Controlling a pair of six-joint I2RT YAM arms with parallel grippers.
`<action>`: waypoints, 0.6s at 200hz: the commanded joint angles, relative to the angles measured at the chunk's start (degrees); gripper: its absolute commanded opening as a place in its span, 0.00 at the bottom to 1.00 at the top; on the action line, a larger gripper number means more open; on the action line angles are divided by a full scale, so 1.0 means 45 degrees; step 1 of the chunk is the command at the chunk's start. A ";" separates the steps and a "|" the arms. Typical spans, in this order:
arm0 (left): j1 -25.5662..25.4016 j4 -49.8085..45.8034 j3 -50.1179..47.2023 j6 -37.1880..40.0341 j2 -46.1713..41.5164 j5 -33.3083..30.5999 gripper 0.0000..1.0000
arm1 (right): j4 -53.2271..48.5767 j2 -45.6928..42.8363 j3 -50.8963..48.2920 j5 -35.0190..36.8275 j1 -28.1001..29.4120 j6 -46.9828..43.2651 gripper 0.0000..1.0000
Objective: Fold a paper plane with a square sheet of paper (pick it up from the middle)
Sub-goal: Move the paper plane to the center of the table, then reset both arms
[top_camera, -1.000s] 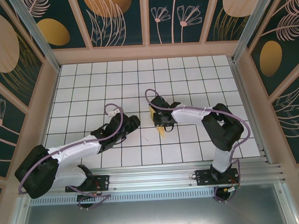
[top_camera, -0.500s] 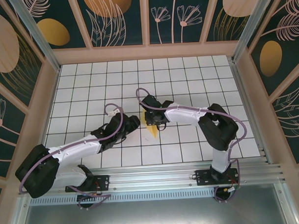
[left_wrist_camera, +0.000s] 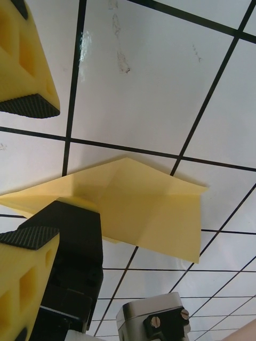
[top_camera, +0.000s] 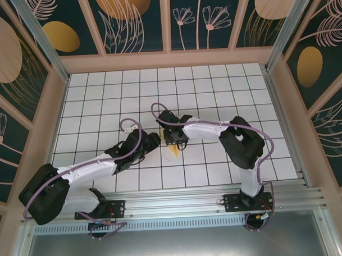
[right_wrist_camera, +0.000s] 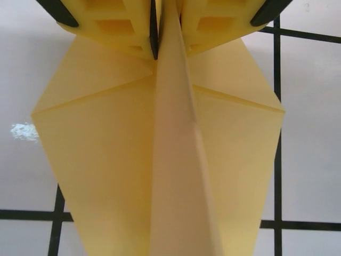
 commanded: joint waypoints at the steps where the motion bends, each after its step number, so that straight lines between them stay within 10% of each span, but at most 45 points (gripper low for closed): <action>1: 0.0140 0.0158 -0.0041 0.0180 0.0070 0.0016 0.58 | -0.1137 -0.0254 0.0783 0.0827 0.0186 0.0031 0.23; 87: 0.0551 -0.1074 -0.0676 0.2086 -0.2662 -0.3080 0.67 | -0.1146 -0.5699 0.0018 0.4820 0.0161 -0.0824 0.54; 120: 0.1060 -0.1590 -0.1061 0.4666 -0.4433 -0.6414 0.86 | -0.0063 -0.8177 -0.2981 0.6074 -0.2953 -0.0655 0.61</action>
